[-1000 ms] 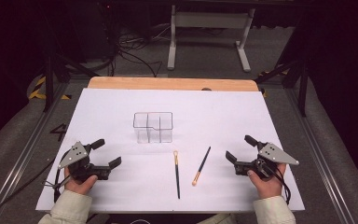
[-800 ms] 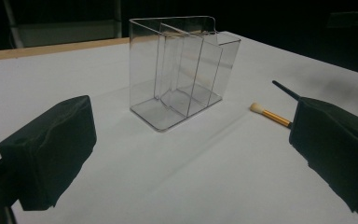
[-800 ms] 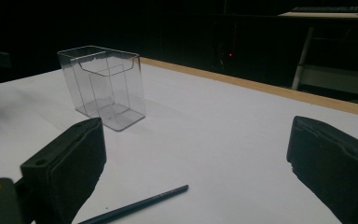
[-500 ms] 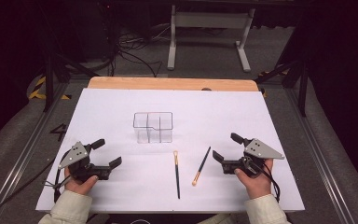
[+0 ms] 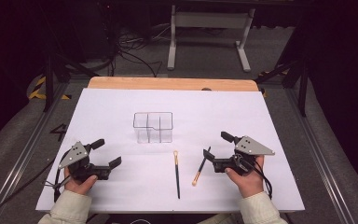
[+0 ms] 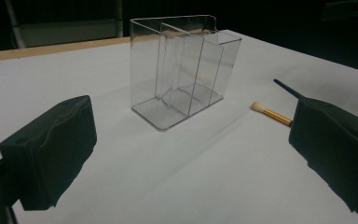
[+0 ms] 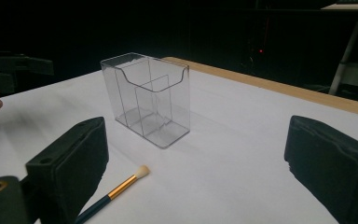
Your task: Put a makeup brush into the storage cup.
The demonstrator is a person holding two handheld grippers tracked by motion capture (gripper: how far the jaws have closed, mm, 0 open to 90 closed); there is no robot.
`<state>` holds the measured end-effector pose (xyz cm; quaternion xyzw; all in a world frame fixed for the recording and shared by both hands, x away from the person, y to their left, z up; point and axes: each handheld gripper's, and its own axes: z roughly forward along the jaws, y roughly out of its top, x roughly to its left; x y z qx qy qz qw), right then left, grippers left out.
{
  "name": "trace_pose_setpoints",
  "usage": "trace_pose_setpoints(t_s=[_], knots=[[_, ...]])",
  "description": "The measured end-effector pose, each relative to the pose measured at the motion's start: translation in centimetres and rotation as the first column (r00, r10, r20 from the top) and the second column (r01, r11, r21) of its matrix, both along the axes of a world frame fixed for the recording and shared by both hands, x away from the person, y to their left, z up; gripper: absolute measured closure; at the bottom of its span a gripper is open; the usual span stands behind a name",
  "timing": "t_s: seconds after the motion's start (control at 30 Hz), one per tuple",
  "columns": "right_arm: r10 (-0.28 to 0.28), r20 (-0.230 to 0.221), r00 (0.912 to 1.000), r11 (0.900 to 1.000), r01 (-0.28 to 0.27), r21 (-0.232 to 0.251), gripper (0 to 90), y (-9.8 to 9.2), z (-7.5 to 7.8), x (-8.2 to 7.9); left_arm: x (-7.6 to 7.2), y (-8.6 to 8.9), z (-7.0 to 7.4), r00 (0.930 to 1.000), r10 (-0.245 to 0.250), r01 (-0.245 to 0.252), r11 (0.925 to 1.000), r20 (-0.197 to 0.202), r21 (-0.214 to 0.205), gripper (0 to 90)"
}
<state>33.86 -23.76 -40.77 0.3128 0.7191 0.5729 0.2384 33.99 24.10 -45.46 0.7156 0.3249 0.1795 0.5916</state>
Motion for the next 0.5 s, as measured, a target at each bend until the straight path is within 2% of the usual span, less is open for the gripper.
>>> trace_pose_setpoints(t_s=[0.17, 0.3, 0.37, 0.4, 0.5], knots=[[0.007, -0.013, 0.9999, 0.9999, -0.007, -0.011, 7.2, 0.4, 0.5, 0.0, 0.4, -0.3, 0.1, 0.9999, -0.012, 0.012, 0.9999, -0.002, 0.008, 1.3], [0.023, -0.045, 0.9987, 0.9978, -0.026, -0.061, 9.5, 1.3, 1.2, 0.1, 0.6, -0.6, 0.1, 0.9996, -0.026, 0.026, 0.9978, -0.006, 0.061, 1.3], [0.034, -0.076, 0.9965, 0.9956, -0.041, -0.084, 10.2, 1.7, 1.6, 0.3, 0.7, -0.6, 0.1, 0.9994, -0.033, 0.033, 0.9977, -0.01, 0.06, 1.0], [0.034, -0.076, 0.9965, 0.9956, -0.041, -0.084, 10.2, 1.7, 1.6, 0.3, 0.7, -0.6, 0.1, 0.9994, -0.033, 0.033, 0.9977, -0.01, 0.06, 0.7], [0.043, -0.115, 0.9924, 0.984, -0.062, -0.167, 10.5, 2.5, 2.4, 0.7, 0.7, -0.5, 0.2, 0.9992, -0.039, 0.04, 0.9964, -0.012, 0.074, 0.5]])
